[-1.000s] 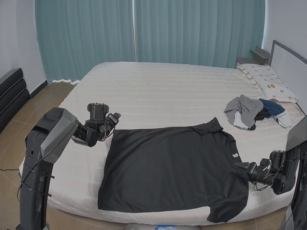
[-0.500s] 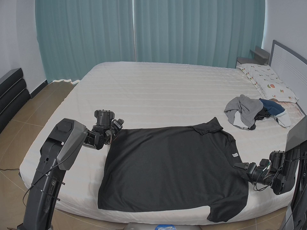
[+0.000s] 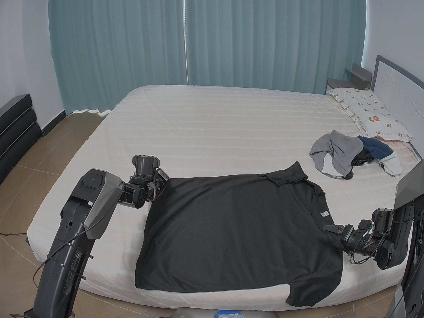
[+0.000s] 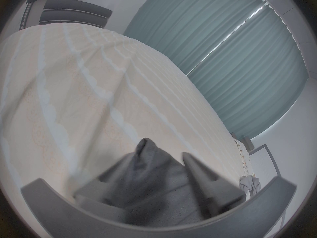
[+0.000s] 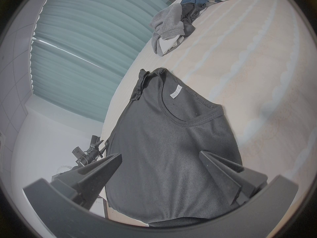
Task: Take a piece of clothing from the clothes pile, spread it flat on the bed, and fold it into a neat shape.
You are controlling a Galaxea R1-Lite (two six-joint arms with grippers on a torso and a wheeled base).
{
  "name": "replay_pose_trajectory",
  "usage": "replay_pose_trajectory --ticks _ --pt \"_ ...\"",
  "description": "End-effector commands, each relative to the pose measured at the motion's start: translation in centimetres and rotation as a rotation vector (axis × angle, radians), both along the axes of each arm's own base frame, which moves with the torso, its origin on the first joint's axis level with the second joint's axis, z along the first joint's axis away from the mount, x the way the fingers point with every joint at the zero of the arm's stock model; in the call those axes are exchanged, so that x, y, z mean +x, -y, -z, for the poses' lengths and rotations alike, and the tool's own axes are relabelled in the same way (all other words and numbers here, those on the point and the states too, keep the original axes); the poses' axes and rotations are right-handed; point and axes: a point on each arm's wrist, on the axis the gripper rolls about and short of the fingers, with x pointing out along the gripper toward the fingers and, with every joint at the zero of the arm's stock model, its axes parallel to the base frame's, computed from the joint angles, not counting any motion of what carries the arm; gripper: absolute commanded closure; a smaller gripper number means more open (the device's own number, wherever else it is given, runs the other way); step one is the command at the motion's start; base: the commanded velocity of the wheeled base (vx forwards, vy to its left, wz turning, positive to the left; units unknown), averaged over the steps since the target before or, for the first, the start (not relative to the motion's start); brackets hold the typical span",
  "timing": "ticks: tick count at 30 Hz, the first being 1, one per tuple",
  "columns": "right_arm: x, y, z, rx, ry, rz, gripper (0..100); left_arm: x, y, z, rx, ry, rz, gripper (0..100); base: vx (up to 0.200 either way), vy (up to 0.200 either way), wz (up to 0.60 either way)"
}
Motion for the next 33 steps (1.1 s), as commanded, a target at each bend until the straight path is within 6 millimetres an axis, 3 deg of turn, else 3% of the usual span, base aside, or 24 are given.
replay_pose_trajectory --ticks 1,13,33 --pt "0.1 0.0 -0.1 -0.002 0.014 0.000 0 0.1 -0.2 0.3 -0.001 0.001 -0.004 100 0.000 0.000 0.00" --pt "0.0 0.0 -0.1 -0.002 0.012 0.000 0 1.0 -1.4 -0.9 -0.007 0.143 -0.079 100 0.000 0.000 0.00" --pt "0.0 0.0 -0.1 -0.003 0.011 -0.003 0 1.2 -1.6 0.2 0.070 0.212 -0.112 100 0.000 0.000 0.00"
